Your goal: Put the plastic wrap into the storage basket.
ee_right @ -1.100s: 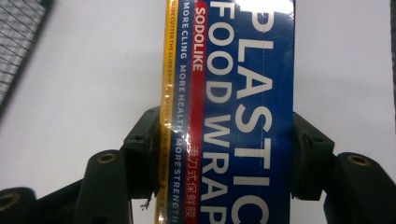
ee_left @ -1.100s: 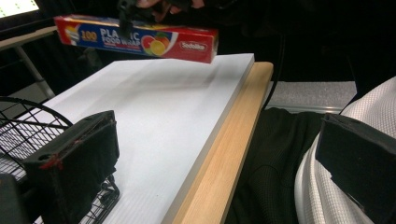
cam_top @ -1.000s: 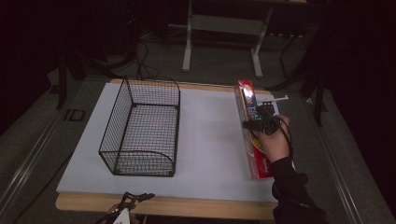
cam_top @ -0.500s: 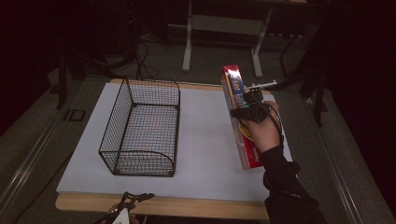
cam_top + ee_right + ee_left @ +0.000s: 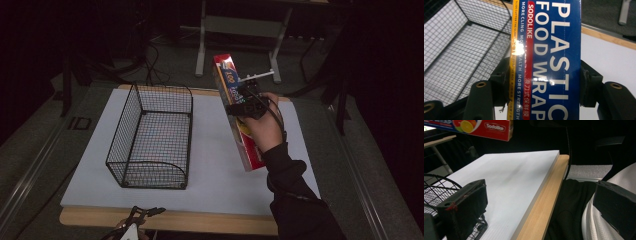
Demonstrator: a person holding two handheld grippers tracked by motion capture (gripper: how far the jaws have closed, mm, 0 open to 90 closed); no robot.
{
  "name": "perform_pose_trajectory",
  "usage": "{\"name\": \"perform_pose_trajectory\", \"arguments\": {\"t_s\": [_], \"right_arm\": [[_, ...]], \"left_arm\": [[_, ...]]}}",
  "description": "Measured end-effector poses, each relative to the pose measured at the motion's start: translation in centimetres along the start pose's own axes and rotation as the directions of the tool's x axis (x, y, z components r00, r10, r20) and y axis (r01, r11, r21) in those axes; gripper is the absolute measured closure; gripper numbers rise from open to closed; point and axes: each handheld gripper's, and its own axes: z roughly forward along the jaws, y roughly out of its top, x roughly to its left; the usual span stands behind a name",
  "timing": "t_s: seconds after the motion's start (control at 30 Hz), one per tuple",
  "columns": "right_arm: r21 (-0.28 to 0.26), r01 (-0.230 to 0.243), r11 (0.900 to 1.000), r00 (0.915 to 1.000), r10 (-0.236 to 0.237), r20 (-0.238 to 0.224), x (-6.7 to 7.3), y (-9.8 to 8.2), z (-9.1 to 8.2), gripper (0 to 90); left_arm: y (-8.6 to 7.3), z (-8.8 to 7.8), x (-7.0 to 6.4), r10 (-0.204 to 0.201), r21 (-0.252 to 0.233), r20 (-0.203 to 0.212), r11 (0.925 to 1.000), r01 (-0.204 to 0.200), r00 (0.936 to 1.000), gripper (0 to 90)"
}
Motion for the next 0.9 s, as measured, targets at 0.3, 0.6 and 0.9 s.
{"name": "perform_pose_trajectory", "arguments": {"t_s": [0.3,0.6,0.9], "right_arm": [[-0.017,0.05,0.999,0.9977,-0.05,-0.045,3.0,1.6,0.4,39.5],[-0.044,0.095,0.995,0.9909,-0.098,-0.092,6.3,2.8,0.9,39.5],[-0.078,0.126,0.989,0.9823,-0.136,-0.129,10.2,4.3,1.8,39.5]], "left_arm": [[0.0,0.0,0.0,0.002,0.001,0.004,1.0,-0.002,1.0,0.1],[0.0,0.0,0.0,0.004,0.001,0.008,1.0,-0.004,1.0,0.0],[0.0,-0.2,0.0,0.005,-0.004,0.008,1.0,-0.005,1.0,0.1]]}}
